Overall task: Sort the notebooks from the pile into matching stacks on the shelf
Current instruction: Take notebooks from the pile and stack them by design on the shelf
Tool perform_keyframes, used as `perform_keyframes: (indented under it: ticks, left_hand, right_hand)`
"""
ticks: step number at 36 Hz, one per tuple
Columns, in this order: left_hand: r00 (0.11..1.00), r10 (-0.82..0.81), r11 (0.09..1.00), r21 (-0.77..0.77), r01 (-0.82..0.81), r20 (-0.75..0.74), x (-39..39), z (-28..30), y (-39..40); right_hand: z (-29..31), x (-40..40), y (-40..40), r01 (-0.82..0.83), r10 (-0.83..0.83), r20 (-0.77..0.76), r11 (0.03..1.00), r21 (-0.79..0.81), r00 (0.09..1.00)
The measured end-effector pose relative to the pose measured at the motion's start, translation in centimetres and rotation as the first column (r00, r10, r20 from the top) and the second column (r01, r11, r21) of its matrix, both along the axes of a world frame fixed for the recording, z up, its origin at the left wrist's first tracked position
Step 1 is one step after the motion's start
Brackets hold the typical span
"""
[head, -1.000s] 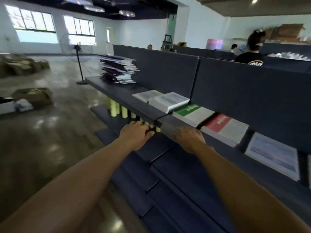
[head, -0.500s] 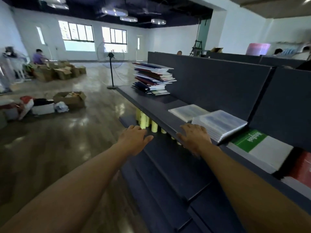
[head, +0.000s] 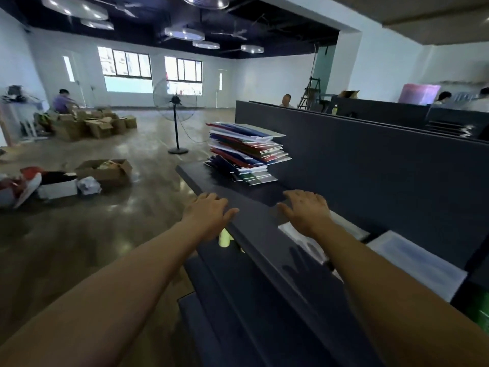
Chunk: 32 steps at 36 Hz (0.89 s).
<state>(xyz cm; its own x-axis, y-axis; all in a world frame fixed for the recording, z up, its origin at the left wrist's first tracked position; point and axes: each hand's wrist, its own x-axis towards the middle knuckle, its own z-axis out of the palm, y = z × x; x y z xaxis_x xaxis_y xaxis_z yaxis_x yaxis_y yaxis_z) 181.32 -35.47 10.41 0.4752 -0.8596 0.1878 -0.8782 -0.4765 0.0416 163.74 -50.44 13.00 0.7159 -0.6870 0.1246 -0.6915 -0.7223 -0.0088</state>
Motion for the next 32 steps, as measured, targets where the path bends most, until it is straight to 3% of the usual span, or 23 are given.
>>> perform_keyframes:
  ticks: [7, 20, 32]
  left_hand:
    - [0.999, -0.044, 0.999, 0.001, 0.044, 0.031, 5.8, 0.6, -4.3]
    - [0.966, -0.237, 0.954, -0.161, 0.252, 0.108, 17.8, 4.9, -12.4]
    - [0.939, -0.303, 0.904, -0.263, 0.336, 0.160, 21.6, 6.6, -17.1]
  right_hand:
    - [1.4, 5.8, -3.1, 0.028, -0.024, 0.047, 0.997, -0.077, 0.999]
    - [4.8, 17.6, -7.6, 0.207, -0.169, 0.190, 0.957, -0.202, 0.967]
    - [6.8, 23.3, -11.8, 0.260, -0.228, 0.148, 0.929, -0.262, 0.962]
